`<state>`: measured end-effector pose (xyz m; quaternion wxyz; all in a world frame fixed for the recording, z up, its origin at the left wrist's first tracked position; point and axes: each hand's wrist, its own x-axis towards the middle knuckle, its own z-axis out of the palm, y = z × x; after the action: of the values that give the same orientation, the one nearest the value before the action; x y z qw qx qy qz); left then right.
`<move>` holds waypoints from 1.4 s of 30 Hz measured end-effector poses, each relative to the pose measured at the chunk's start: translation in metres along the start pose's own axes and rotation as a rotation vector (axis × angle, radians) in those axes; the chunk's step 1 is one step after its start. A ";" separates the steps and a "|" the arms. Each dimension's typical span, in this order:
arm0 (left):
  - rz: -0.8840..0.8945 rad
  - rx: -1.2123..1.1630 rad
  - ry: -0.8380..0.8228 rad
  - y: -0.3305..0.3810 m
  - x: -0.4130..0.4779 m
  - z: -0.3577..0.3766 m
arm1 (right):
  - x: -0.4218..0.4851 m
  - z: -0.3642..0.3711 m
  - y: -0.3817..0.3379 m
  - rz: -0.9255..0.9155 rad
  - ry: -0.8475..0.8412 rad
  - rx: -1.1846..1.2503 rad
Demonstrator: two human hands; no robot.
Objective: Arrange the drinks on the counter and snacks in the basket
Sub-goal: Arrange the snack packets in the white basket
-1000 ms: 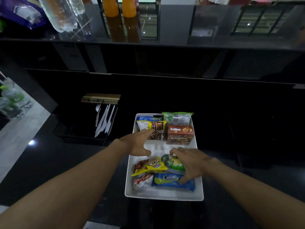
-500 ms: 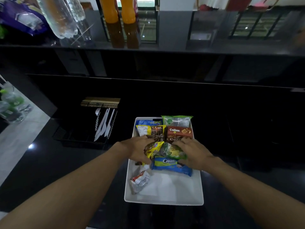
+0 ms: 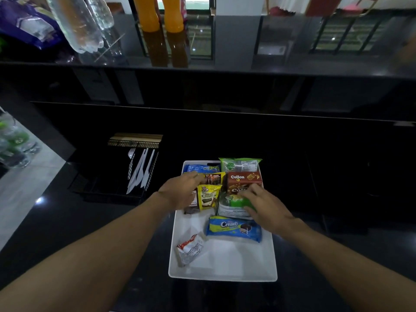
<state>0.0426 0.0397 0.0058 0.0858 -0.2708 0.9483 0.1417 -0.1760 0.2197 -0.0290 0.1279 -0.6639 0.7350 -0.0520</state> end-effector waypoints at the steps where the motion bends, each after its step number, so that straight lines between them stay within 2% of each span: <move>1: 0.018 0.011 0.046 0.001 -0.001 0.000 | -0.001 -0.001 -0.002 -0.006 0.000 0.033; 6: 0.099 0.079 0.172 0.001 -0.003 0.001 | 0.000 0.001 -0.006 -0.080 -0.070 0.009; 11: 0.088 0.169 -0.008 0.001 -0.001 -0.002 | -0.002 0.003 -0.003 -0.130 -0.117 -0.035; 20: 0.017 0.242 -0.006 0.003 0.002 0.003 | -0.009 0.023 -0.011 -0.176 -0.146 -0.274; 25: -0.018 0.196 -0.078 0.006 -0.002 0.006 | -0.007 0.022 -0.008 -0.188 -0.124 -0.189; 30: -0.007 0.033 -0.234 0.006 -0.006 0.004 | -0.007 0.017 0.005 -0.226 -0.192 -0.195; 34: 0.035 -0.029 -0.308 0.006 -0.011 0.006 | -0.006 0.013 0.007 -0.201 -0.122 -0.068; 42: 0.104 0.228 -0.370 0.002 -0.016 0.022 | -0.012 0.018 0.006 -0.107 -0.066 -0.024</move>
<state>0.0565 0.0555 -0.0105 0.2807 -0.1794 0.9390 0.0850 -0.1758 0.2343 -0.0466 0.1413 -0.7051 0.6943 -0.0281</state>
